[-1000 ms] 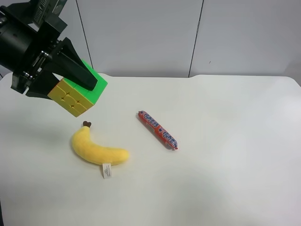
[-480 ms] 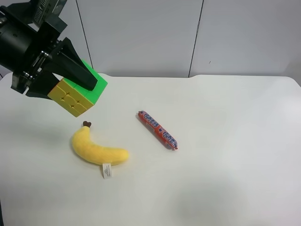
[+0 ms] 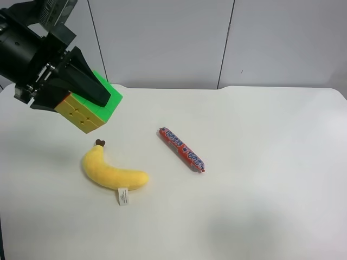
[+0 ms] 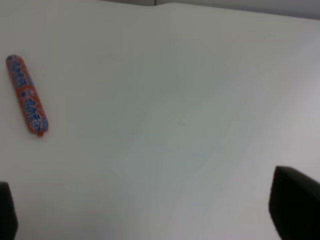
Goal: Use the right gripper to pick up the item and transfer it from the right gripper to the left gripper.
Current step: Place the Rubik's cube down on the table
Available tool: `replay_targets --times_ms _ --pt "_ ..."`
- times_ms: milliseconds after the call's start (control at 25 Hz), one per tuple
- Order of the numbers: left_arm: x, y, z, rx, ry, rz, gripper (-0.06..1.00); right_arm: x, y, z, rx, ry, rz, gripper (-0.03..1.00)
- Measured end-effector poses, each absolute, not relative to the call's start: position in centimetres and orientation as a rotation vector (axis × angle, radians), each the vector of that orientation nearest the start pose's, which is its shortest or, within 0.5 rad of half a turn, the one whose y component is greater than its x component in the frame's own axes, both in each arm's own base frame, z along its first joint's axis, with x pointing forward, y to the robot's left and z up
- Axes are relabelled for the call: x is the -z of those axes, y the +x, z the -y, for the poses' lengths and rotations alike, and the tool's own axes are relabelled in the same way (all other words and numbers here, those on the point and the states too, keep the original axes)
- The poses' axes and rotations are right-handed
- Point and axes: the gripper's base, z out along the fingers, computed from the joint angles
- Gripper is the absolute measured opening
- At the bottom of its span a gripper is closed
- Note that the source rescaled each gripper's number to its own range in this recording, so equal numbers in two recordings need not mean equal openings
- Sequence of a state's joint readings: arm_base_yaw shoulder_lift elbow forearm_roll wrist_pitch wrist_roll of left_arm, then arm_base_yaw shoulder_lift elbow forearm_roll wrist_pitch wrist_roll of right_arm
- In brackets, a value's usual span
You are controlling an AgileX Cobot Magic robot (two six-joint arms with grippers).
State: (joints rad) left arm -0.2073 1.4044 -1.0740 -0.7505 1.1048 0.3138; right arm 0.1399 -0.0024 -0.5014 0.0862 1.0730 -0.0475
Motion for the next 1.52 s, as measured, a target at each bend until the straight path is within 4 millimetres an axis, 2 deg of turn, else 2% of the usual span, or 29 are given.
replay_targets --times_ms 280,480,760,960,1280,1520 --pt "-29.4 26.3 9.3 0.637 0.355 -2.648 0.0 -27.7 -0.7 -0.6 -0.161 -0.197 -2.044 0.99" --pt "-28.9 27.8 7.8 0.359 0.302 -2.602 0.0 -27.7 -0.7 -0.6 -0.161 -0.197 -2.044 0.99" --pt "-25.4 30.7 6.6 0.083 0.326 -2.629 0.0 -27.7 -0.7 -0.6 -0.161 -0.197 -2.044 0.99" --pt "-22.8 32.7 6.4 0.006 0.314 -2.622 0.0 -27.7 -0.7 -0.6 -0.161 -0.197 -2.044 0.99" --pt "-17.6 34.9 4.9 -0.028 0.268 -2.704 0.0 -27.7 -0.7 -0.6 -0.161 -0.197 -2.044 0.99" --pt "-15.6 36.0 4.6 -0.043 0.284 -2.678 0.0 -27.7 -0.7 -0.6 -0.161 -0.197 -2.044 0.99"
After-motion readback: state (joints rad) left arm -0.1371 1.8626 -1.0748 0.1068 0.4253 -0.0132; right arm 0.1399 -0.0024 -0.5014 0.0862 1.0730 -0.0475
